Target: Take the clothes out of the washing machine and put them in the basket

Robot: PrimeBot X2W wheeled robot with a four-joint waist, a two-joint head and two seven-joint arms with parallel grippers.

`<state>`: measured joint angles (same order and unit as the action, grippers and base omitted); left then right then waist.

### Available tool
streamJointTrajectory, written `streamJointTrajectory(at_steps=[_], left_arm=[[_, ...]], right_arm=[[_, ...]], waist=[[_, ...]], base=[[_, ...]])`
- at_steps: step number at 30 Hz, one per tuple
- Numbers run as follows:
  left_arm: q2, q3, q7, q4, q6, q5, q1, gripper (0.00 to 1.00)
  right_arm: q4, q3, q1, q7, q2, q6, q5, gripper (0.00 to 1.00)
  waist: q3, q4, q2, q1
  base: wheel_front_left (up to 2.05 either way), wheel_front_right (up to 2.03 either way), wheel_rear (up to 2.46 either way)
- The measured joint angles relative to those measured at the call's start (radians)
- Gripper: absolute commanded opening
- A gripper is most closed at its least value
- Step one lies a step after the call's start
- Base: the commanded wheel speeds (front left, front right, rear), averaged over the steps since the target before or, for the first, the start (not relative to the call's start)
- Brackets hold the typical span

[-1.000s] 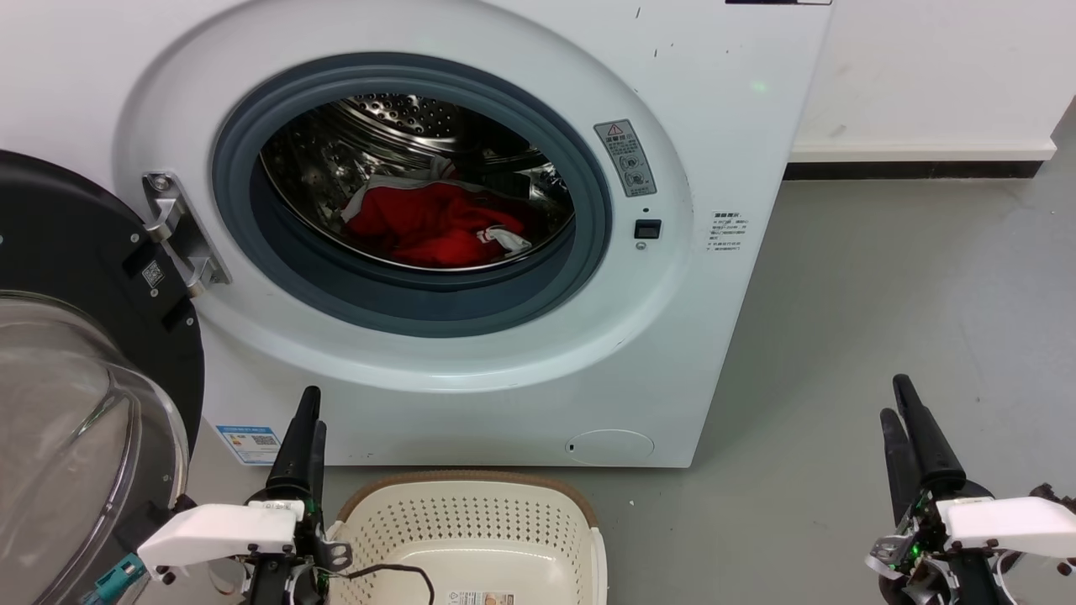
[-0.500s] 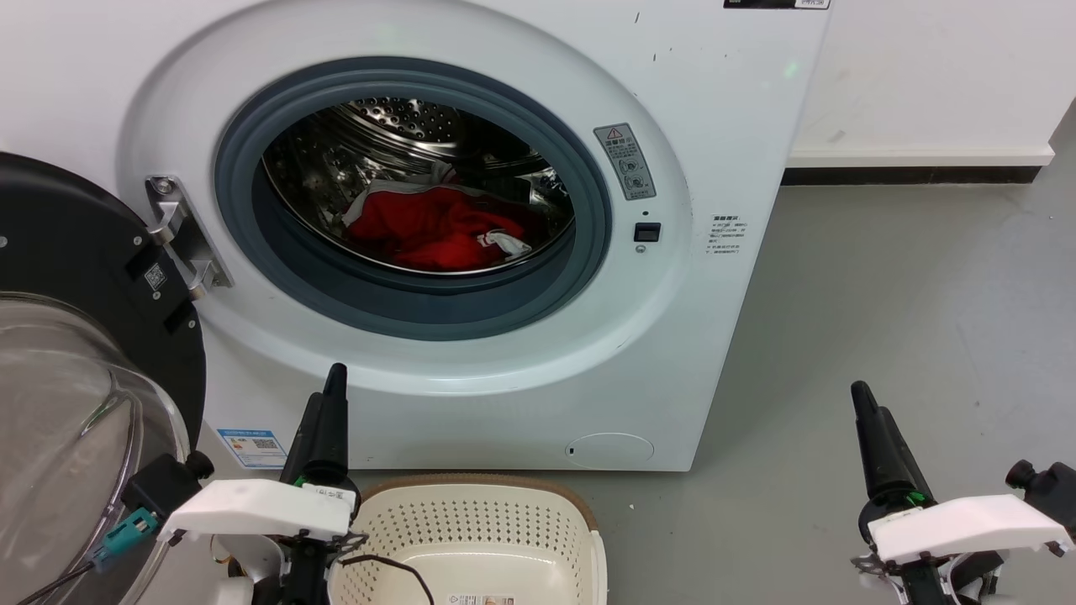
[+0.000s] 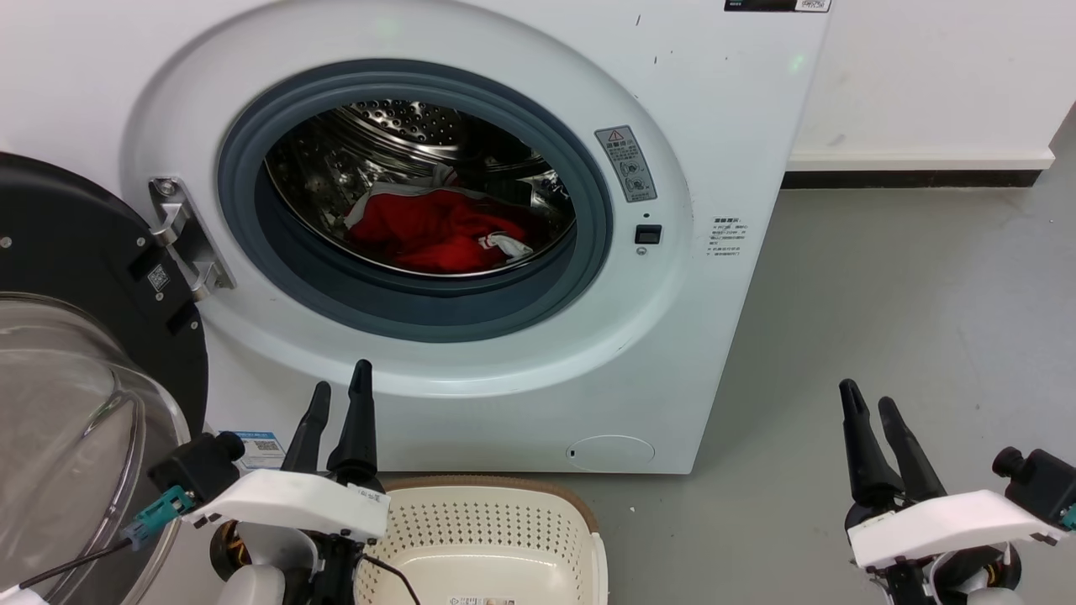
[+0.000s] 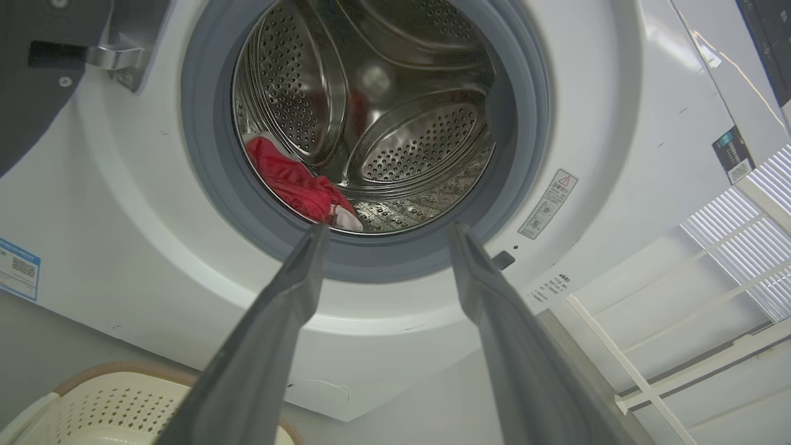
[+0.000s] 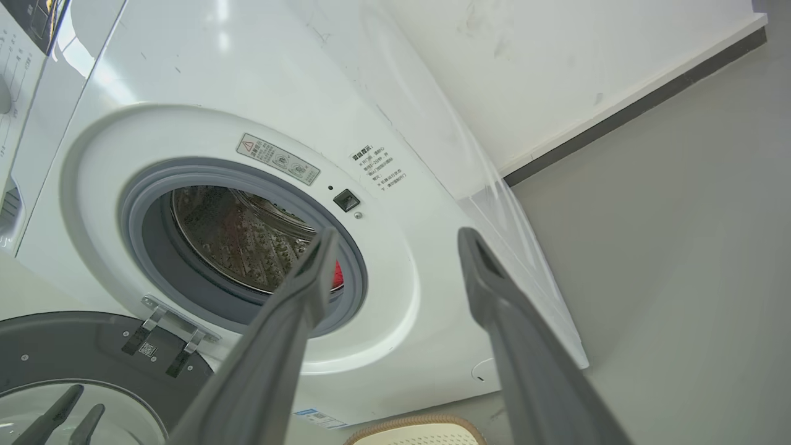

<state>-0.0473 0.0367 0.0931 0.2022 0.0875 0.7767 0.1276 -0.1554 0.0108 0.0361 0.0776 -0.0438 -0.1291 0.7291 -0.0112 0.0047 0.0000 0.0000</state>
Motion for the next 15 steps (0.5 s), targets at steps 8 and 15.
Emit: streamJointTrajectory(at_steps=[8, 15], left_arm=[[-0.002, 0.013, 0.03, 0.011, -0.009, -0.156, 0.002, 1.0], [-0.005, 0.022, 0.05, 0.012, -0.019, -0.249, 0.005, 1.0]], right_arm=[[0.048, 0.009, -0.016, 0.01, -0.001, 0.0, -0.16, 1.0], [0.062, 0.001, -0.02, 0.011, -0.001, 0.0, -0.244, 1.0]], waist=[[-0.004, 0.001, 0.0, 0.0], [-0.005, 0.002, 0.0, 0.0]], base=[[0.0, 0.0, 0.0], [0.0, 0.0, 0.0]])
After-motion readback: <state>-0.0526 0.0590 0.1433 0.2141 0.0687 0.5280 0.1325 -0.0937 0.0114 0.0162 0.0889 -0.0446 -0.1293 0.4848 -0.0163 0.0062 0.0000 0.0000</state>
